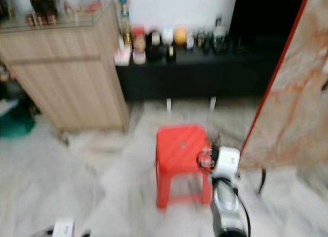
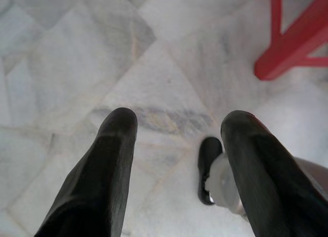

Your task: Hang keys on a hook

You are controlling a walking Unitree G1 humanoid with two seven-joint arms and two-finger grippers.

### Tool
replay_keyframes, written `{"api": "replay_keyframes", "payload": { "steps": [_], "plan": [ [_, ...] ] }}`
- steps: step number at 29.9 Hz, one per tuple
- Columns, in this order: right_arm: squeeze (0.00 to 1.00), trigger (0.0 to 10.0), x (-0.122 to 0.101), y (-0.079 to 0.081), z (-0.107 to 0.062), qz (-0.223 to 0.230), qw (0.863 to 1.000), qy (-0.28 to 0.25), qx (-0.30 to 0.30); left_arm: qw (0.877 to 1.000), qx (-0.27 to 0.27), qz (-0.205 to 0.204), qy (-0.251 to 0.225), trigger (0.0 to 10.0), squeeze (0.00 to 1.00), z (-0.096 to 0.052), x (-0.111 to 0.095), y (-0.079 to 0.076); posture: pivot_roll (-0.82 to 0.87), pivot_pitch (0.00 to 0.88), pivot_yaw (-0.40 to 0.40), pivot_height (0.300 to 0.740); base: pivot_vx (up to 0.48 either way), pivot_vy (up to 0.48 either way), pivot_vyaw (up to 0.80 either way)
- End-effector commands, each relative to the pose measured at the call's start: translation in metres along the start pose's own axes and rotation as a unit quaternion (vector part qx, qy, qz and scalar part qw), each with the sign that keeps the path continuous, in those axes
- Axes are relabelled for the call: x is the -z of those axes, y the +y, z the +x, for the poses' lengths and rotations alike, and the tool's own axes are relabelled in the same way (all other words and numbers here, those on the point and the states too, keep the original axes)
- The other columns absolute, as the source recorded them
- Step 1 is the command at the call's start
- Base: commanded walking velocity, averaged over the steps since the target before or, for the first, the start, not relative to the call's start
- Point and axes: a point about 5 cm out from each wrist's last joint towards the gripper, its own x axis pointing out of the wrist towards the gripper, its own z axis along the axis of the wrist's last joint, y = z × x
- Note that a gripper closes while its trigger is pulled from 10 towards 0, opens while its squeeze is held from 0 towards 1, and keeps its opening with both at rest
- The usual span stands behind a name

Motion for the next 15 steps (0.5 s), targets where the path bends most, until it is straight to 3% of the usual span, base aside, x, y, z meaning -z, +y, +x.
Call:
{"api": "replay_keyframes", "payload": {
  "steps": [1,15],
  "plan": [
    [0.0,10.0,-0.0034,-0.0028,0.0013,-0.005,1.0,-0.007,0.002,1.0,0.002,0.003,0.002,10.0,0.0,0.0006,-0.0005,-0.0009,0.05,0.041,-0.016,0.74,0.0,0.0,0.0],
    [0.0,10.0,-0.0046,-0.0007,0.0027,-0.005,1.0,-0.008,-0.002,1.0,0.009,0.015,-0.007,10.0,0.0,0.0014,-0.0037,-0.0017,0.05,0.024,-0.016,0.74,0.0,0.0,0.0]
  ]
}}
